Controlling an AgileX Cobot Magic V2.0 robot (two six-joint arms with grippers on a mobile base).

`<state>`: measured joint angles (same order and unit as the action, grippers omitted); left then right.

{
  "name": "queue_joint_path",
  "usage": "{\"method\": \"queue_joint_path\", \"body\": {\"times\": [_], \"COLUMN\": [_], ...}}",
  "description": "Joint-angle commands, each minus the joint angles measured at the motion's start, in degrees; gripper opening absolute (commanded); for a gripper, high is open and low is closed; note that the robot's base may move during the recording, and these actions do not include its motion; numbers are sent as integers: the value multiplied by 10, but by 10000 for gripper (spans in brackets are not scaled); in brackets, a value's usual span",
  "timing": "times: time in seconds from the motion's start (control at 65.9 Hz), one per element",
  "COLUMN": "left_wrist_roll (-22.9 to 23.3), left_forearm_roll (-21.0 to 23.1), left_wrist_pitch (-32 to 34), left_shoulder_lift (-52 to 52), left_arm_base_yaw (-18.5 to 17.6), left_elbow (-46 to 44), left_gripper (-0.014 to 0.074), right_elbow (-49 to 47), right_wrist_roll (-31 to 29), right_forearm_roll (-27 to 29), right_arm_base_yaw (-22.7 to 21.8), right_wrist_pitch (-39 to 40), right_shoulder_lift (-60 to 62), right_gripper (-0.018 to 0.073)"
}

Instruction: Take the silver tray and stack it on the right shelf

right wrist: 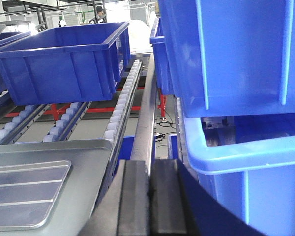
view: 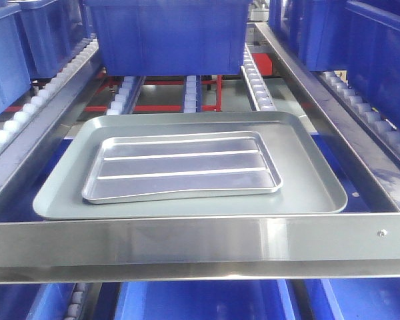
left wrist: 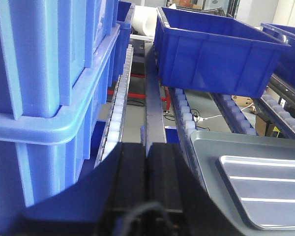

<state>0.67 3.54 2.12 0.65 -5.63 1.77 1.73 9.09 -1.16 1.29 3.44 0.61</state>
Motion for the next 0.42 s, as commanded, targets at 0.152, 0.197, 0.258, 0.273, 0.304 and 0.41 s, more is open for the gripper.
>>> {"method": "queue_joint_path", "body": {"times": [0.152, 0.197, 0.258, 0.273, 0.304, 0.41], "left_wrist_roll": [3, 3, 3, 3, 3, 3], "left_forearm_roll": [-1, -1, -1, -1, -1, -1], "left_wrist_pitch": [51, 51, 51, 51, 51, 51], "left_shoulder_lift": [4, 4, 4, 4, 4, 4], "left_arm_base_yaw": [-4, -4, -4, -4, -4, -4], "left_elbow": [15, 15, 15, 15, 15, 15], "left_gripper": [-91, -91, -91, -91, -91, -91], "right_elbow": [0, 0, 0, 0, 0, 0], "right_wrist_roll": [-2, -2, -2, -2, -2, -2], "right_forearm_roll": [-7, -7, -7, -7, -7, -7], "right_arm_base_yaw": [-3, -3, -3, -3, -3, -3], "right_wrist_pitch": [48, 48, 48, 48, 48, 48], "right_shoulder_lift": [11, 11, 11, 11, 11, 11], "right_gripper": [57, 57, 57, 57, 57, 57]}}
